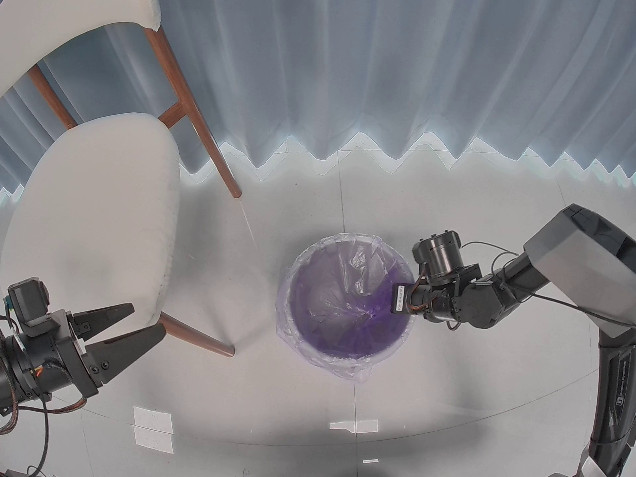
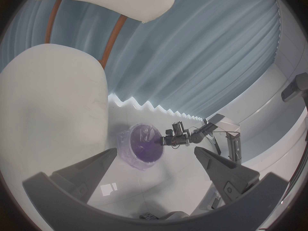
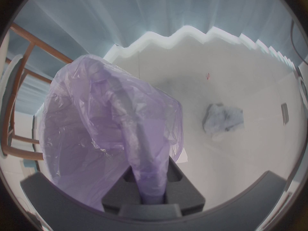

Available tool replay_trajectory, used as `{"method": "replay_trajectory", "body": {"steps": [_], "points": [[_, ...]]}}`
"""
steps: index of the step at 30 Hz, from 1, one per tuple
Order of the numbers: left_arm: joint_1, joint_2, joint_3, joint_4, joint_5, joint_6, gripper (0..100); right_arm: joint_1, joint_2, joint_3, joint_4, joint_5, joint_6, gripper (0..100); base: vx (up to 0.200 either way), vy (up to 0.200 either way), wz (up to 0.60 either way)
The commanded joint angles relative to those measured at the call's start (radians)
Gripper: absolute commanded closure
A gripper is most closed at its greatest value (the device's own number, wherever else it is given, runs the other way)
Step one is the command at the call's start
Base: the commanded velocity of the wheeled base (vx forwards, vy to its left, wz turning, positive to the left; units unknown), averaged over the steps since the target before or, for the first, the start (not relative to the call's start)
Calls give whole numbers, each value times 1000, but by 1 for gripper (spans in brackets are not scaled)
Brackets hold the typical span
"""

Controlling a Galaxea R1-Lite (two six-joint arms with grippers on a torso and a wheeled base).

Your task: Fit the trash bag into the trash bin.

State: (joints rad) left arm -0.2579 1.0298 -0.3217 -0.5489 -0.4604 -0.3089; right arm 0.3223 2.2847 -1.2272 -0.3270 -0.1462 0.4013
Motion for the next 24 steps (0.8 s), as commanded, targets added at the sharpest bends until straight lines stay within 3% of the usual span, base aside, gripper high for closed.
{"method": "replay_trajectory", "body": {"steps": [1,3,5,16,24], "points": [[-20,46,1,3,-29,-1,0,-85,-68,35,-46,83,-128,100,0,0,0],[-21,88,-8,1,-32,2,0,-112,-68,41,-101,149,-240,100,0,0,0],[-32,104,-19,0,-34,2,0,-115,-60,41,-129,189,-297,100,0,0,0],[-46,130,-34,-8,-32,2,0,-114,13,12,-248,323,-578,100,0,0,0],[-46,128,-31,-6,-32,2,0,-114,56,-37,-251,323,-598,100,0,0,0]]}}
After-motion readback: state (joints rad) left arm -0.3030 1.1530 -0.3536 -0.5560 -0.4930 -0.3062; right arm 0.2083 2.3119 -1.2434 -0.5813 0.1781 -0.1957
